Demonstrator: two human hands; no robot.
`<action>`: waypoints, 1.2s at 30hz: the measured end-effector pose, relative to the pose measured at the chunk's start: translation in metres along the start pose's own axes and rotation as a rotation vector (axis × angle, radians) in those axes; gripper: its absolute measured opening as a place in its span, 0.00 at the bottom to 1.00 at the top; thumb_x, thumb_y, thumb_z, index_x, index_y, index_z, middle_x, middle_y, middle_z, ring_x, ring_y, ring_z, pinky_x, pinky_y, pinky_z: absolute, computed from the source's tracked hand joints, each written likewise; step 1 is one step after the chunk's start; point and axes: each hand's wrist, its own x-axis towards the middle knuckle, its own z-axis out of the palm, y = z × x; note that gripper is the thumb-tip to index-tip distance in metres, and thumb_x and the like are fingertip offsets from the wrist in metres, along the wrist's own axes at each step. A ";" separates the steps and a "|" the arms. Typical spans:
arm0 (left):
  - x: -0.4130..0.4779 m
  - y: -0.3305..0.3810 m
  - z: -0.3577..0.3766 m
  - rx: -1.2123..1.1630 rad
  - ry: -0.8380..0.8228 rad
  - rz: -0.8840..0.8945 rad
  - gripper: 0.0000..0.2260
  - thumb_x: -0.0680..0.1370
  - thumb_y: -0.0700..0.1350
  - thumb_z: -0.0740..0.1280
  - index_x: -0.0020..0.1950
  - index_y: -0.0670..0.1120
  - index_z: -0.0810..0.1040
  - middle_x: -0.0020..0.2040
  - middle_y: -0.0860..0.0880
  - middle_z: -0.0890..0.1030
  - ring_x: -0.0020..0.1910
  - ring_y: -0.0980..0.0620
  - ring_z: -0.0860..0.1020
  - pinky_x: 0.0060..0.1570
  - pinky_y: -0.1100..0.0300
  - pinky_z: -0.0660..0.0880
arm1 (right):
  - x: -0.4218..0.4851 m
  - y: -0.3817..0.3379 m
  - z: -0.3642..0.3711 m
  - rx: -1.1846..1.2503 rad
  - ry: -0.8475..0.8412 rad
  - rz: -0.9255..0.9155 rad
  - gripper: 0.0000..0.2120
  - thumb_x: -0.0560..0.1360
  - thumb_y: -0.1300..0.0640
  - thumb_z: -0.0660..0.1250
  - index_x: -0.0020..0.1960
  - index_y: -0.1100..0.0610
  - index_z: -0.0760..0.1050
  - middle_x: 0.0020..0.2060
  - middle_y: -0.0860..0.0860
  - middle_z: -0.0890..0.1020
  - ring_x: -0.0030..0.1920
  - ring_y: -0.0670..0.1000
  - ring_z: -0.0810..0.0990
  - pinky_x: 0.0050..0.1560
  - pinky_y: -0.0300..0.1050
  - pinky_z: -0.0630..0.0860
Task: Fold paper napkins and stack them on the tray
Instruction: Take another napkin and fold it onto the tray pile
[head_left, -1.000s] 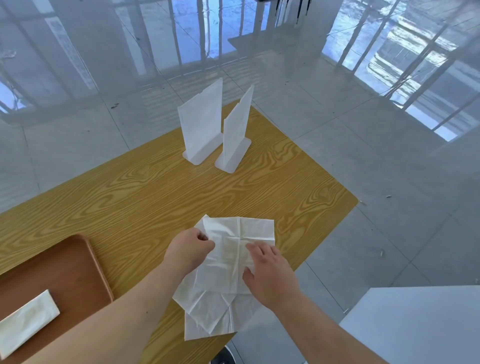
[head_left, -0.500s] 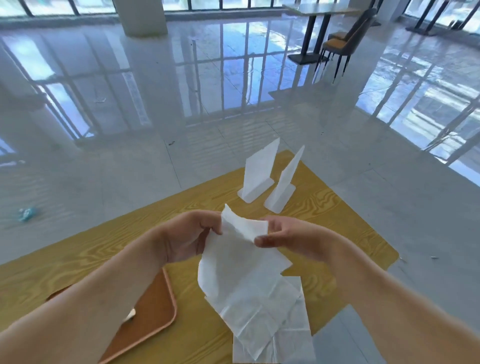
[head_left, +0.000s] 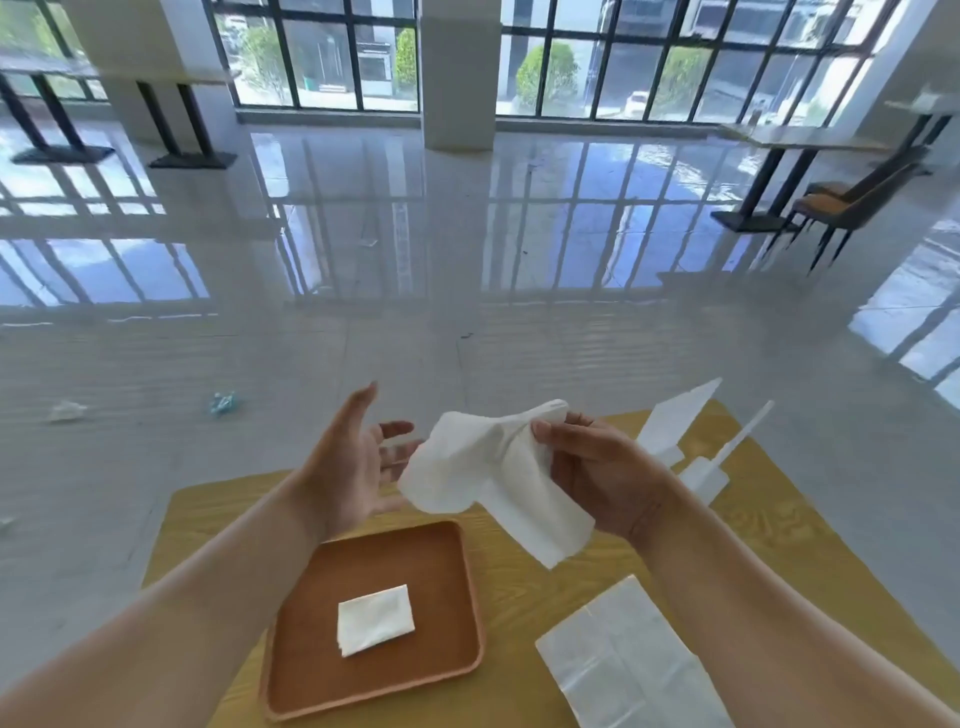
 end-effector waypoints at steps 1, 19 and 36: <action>-0.003 -0.007 -0.015 0.023 0.001 -0.034 0.40 0.71 0.77 0.59 0.69 0.47 0.75 0.66 0.42 0.83 0.69 0.42 0.76 0.73 0.34 0.61 | 0.007 -0.001 0.008 0.009 0.027 -0.017 0.16 0.74 0.57 0.73 0.57 0.67 0.79 0.46 0.60 0.85 0.45 0.57 0.86 0.47 0.52 0.84; -0.040 -0.011 -0.047 -0.078 -0.096 0.211 0.11 0.72 0.40 0.78 0.54 0.42 0.89 0.57 0.39 0.87 0.54 0.44 0.87 0.50 0.52 0.85 | 0.057 0.025 0.052 -0.073 0.248 -0.097 0.26 0.73 0.61 0.73 0.68 0.71 0.74 0.57 0.65 0.82 0.56 0.63 0.81 0.57 0.60 0.79; -0.030 0.020 -0.069 0.735 0.236 0.529 0.04 0.74 0.43 0.79 0.44 0.50 0.85 0.36 0.53 0.86 0.38 0.55 0.81 0.42 0.56 0.77 | 0.055 0.021 0.029 -1.192 0.516 -0.049 0.05 0.76 0.54 0.73 0.44 0.45 0.84 0.34 0.44 0.86 0.33 0.44 0.81 0.38 0.46 0.79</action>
